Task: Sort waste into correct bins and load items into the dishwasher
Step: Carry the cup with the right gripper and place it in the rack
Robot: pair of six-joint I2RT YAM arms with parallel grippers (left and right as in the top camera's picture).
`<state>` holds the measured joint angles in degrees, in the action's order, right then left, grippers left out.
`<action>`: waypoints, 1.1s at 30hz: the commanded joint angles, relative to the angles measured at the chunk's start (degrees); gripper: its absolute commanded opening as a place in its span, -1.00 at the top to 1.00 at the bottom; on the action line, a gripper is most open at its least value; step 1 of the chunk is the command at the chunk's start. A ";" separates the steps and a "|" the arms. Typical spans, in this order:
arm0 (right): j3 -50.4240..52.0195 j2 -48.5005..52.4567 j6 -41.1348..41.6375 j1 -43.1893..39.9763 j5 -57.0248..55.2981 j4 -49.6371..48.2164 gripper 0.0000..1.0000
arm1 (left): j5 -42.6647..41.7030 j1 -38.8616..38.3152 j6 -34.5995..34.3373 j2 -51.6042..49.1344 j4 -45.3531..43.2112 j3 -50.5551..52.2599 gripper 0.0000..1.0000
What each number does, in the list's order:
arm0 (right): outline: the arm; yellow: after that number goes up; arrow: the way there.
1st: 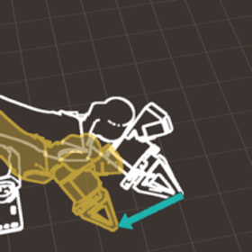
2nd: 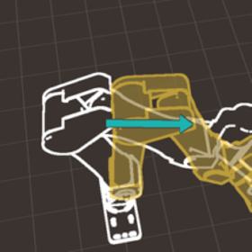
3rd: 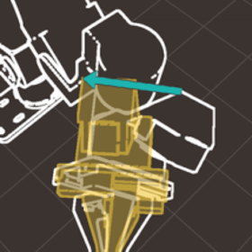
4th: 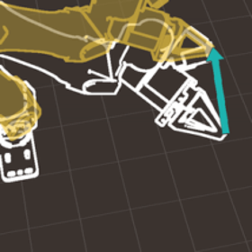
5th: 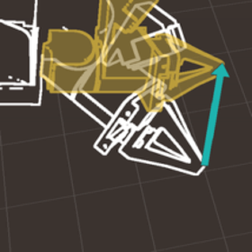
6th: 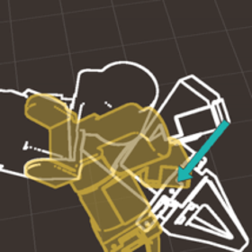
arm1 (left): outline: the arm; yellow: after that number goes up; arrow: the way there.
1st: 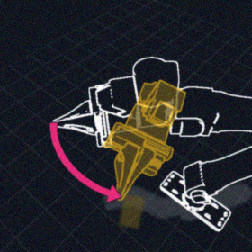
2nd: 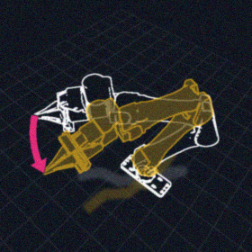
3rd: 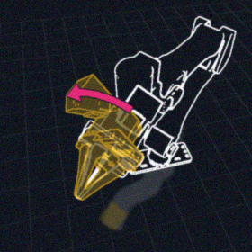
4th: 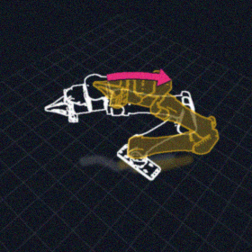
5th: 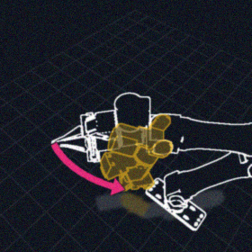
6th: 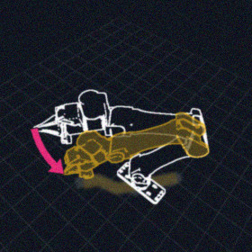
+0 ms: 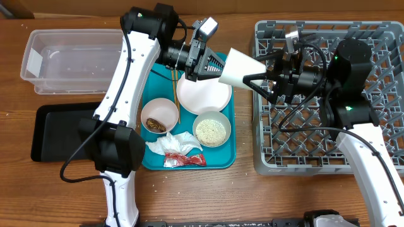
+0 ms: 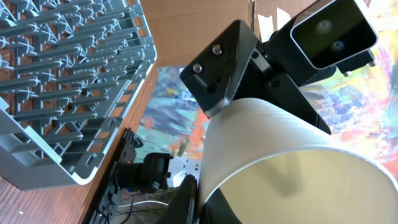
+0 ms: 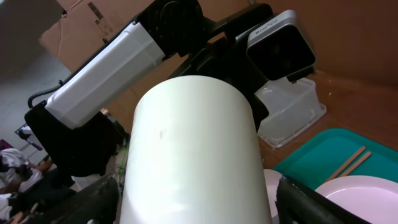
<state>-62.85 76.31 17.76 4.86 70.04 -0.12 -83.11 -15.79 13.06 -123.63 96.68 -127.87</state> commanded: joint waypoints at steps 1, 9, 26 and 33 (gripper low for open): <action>-1.29 0.22 -0.15 -0.04 0.59 0.00 -0.52 | -0.55 -0.42 0.15 1.05 0.13 -0.42 0.92; -1.29 0.22 -0.11 -0.07 0.61 0.00 -0.09 | -0.46 -0.42 0.20 1.05 0.13 -0.42 0.85; -1.29 -2.80 4.85 -12.46 -7.91 16.87 -0.01 | 17.33 1.44 -6.78 1.05 -9.77 -0.42 0.21; -1.62 -6.01 -1.57 -13.42 -27.67 40.89 -0.02 | 40.81 4.17 -18.14 1.07 -19.10 -1.07 0.19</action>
<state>-63.37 73.43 19.22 -8.73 54.04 37.23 -56.77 -13.28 1.43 -123.63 79.02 -127.87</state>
